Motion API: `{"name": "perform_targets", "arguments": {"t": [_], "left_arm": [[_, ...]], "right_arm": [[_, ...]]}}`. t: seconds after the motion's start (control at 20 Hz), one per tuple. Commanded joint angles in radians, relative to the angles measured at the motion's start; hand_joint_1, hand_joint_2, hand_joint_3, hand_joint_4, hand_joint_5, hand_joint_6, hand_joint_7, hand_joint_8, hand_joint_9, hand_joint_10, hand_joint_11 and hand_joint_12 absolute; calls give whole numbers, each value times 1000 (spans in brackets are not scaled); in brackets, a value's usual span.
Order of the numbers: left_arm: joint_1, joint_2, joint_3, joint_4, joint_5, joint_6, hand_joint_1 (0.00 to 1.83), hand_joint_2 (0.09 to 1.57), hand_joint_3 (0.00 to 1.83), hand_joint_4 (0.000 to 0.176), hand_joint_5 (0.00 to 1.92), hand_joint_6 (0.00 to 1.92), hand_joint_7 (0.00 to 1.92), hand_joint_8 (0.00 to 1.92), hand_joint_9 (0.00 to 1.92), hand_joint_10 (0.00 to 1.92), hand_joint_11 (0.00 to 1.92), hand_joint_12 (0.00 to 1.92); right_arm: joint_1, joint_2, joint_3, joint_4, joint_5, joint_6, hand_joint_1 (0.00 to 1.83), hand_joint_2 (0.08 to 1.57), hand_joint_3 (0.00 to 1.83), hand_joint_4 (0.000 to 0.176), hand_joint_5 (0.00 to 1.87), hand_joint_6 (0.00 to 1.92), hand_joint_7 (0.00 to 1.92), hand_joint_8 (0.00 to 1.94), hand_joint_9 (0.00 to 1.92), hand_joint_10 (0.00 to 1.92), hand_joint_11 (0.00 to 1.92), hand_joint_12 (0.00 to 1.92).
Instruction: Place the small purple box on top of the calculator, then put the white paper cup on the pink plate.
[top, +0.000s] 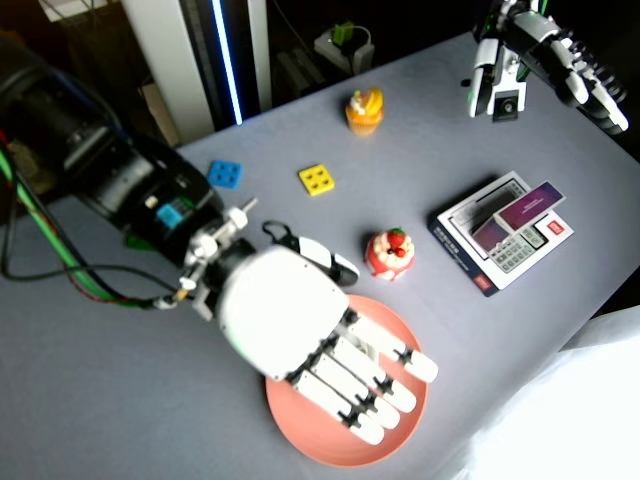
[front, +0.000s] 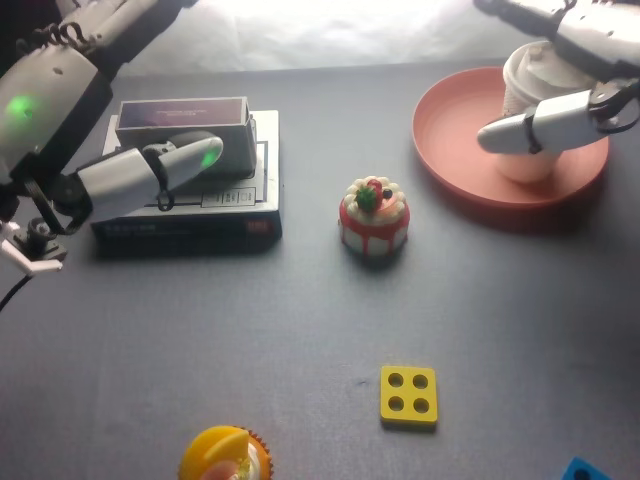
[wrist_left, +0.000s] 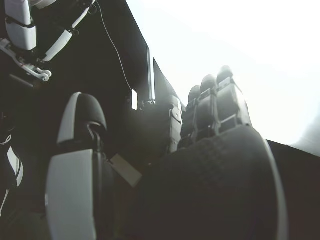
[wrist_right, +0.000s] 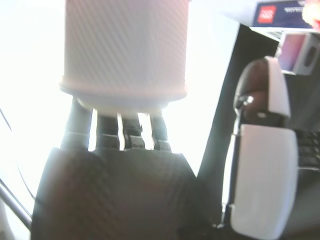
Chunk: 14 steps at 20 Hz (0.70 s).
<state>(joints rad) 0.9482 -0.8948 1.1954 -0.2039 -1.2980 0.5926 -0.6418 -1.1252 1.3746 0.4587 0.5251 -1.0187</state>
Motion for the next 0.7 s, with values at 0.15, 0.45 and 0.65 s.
{"name": "perform_targets", "arguments": {"t": [0.15,0.45,0.65], "left_arm": [[8,9,-11,-10,-142,-6,872,1148,0,116,123,3,0,0,0,0,0,0],[63,39,-48,-39,-229,-5,764,1197,16,107,88,0,4,1,0,0,32,19],[95,52,-68,-59,-297,-5,648,1257,19,90,1,0,0,0,0,0,1,0]], "right_arm": [[24,88,-83,-56,201,-6,666,852,0,127,0,0,0,0,0,0,0,0],[-20,296,-313,-164,462,-6,687,988,0,162,0,0,0,0,0,0,0,0],[-84,372,-407,-211,607,-6,722,1191,12,84,0,0,0,0,0,0,0,244]]}}
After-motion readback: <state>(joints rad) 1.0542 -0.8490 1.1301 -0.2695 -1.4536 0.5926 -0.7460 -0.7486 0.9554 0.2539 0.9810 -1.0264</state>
